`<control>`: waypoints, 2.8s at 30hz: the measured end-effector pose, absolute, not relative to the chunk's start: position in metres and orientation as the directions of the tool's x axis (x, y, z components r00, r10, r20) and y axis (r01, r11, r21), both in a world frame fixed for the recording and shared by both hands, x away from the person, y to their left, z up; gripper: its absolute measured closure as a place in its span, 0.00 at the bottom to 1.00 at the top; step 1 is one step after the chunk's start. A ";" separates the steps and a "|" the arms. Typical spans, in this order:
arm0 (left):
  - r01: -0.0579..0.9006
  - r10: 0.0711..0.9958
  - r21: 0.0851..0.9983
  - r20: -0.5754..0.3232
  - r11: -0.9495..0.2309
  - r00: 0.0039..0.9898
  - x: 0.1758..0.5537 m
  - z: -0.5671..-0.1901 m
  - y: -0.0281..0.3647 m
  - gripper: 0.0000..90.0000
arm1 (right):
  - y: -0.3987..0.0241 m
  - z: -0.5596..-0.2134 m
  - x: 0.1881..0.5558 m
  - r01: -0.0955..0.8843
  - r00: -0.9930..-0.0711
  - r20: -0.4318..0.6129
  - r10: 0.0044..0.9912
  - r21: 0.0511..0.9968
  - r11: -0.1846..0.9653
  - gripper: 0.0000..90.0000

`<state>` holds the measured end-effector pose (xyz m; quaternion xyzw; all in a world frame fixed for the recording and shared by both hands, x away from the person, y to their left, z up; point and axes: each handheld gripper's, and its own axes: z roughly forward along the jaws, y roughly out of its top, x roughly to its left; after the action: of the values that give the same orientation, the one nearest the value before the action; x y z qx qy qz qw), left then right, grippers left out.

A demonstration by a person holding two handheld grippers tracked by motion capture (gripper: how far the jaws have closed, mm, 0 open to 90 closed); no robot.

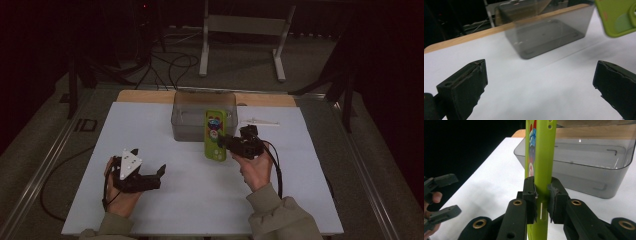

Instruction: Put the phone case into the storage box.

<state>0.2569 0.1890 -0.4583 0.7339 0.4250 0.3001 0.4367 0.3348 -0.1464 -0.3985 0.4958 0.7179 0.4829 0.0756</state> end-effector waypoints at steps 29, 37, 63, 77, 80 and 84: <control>0.343 0.928 0.907 0.115 -0.244 0.355 0.233 -0.483 0.232 0.00 | -0.154 -0.385 0.361 0.733 -0.448 0.353 0.822 0.671 0.112 0.87; 0.333 0.924 0.905 0.137 -0.264 0.358 0.231 -0.484 0.229 0.00 | -0.143 -0.372 0.371 0.745 -0.467 0.336 0.818 0.647 0.160 0.87; 0.332 0.925 0.906 0.137 -0.261 0.354 0.231 -0.485 0.229 0.00 | -0.127 -0.347 0.412 0.786 -0.454 0.301 0.839 0.579 0.217 0.87; 0.333 0.925 0.907 0.135 -0.259 0.355 0.231 -0.485 0.229 0.00 | -0.134 -0.334 0.440 0.808 -0.404 0.300 0.864 0.559 0.184 0.87; 0.333 0.926 0.907 0.133 -0.258 0.354 0.231 -0.485 0.229 0.00 | -0.136 -0.333 0.449 0.820 -0.383 0.305 0.872 0.547 0.169 0.87; 0.333 0.925 0.907 0.132 -0.257 0.356 0.231 -0.485 0.229 0.00 | -0.137 -0.335 0.455 0.828 -0.367 0.306 0.878 0.537 0.159 0.87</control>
<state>0.2307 0.2290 -0.4848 0.7093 0.4435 0.3543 0.4179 0.4552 -0.1366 -0.3345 0.5611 0.7603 0.3249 0.0386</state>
